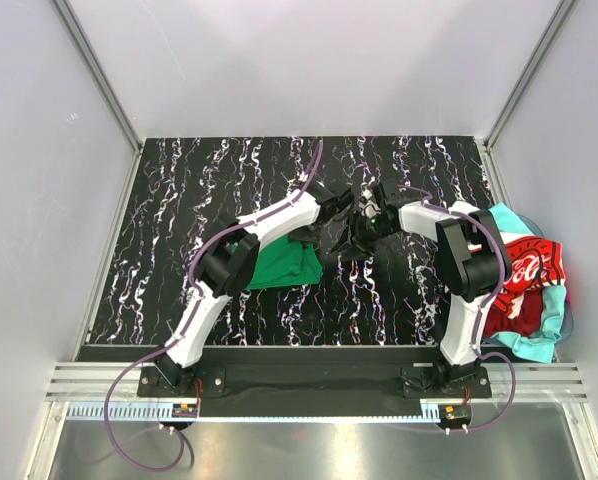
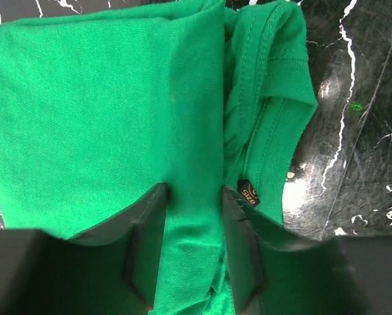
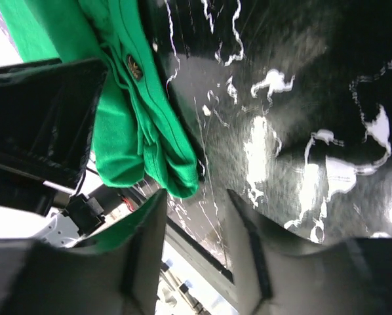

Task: Fold and stack the t-shirts
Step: Fold the tshirt

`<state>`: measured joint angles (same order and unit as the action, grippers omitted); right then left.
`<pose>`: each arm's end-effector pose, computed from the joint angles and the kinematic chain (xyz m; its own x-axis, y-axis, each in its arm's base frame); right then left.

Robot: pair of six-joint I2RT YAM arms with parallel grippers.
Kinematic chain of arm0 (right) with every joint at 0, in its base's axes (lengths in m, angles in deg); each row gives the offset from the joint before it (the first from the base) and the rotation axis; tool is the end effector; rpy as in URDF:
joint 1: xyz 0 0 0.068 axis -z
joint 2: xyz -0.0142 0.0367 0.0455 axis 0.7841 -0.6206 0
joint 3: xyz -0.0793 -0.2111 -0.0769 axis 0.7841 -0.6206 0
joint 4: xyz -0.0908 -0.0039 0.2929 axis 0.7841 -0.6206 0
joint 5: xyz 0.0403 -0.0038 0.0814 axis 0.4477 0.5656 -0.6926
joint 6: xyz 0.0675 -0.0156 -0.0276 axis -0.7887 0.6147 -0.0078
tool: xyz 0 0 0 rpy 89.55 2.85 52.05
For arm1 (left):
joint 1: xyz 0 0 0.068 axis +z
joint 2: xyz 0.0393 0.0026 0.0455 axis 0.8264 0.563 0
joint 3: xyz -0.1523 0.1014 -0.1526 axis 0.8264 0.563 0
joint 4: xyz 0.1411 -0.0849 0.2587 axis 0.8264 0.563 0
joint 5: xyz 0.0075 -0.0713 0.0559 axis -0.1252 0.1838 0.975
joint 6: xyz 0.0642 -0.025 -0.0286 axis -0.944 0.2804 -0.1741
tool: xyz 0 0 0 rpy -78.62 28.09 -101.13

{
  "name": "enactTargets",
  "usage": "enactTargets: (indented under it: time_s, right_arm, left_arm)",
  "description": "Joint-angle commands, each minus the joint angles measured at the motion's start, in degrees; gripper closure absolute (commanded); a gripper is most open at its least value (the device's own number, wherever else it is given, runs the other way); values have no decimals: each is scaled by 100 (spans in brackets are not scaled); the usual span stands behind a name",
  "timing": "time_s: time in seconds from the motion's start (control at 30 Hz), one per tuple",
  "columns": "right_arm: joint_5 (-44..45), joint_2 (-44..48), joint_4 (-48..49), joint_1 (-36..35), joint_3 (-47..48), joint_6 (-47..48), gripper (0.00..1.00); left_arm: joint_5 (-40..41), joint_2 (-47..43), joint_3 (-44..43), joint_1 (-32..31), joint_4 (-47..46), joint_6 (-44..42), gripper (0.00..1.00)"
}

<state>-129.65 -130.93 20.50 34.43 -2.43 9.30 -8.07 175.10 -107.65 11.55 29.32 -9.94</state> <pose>0.3744 0.1582 0.0564 -0.9934 0.1118 -0.0248 0.0608 0.6985 0.7130 0.3704 -0.3157 0.1138 -0.9047 0.0527 -0.4229 -0.0814 0.9527 0.2928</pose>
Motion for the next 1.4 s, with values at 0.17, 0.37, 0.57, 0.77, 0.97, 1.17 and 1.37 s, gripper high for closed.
enactTargets:
  time_s: [0.17, 0.37, 0.57, 0.77, 0.97, 1.17, 1.37]
  right_arm:
    - [-665, -511, 914, -177, 509, -618, 84]
    - [-850, -960, 1381, -484, 1027, -1145, 89]
    - [-1035, -1522, 2145, -792, 1300, -1744, 94]
    - [-895, -1830, 2665, -880, 1116, -1991, 98]
    - [-352, -2077, 1833, -907, 1124, -1333, 98]
    - [-69, -2130, 1532, -951, 1151, -1209, 98]
    - [90, -2077, 1408, -1021, 1134, -1147, 99]
  left_arm:
    - [44, -418, 188, -11, -191, -184, 100]
    - [-360, -1042, 567, 76, -375, -325, 100]
    - [-703, -1481, 804, 217, -498, -369, 100]
    - [-941, -1631, 892, 279, -595, -431, 100]
    - [-1196, -1745, 892, 279, -648, -519, 100]
    - [-1450, -1869, 866, 279, -648, -589, 100]
    - [-1758, -1720, 594, 279, -622, -457, 100]
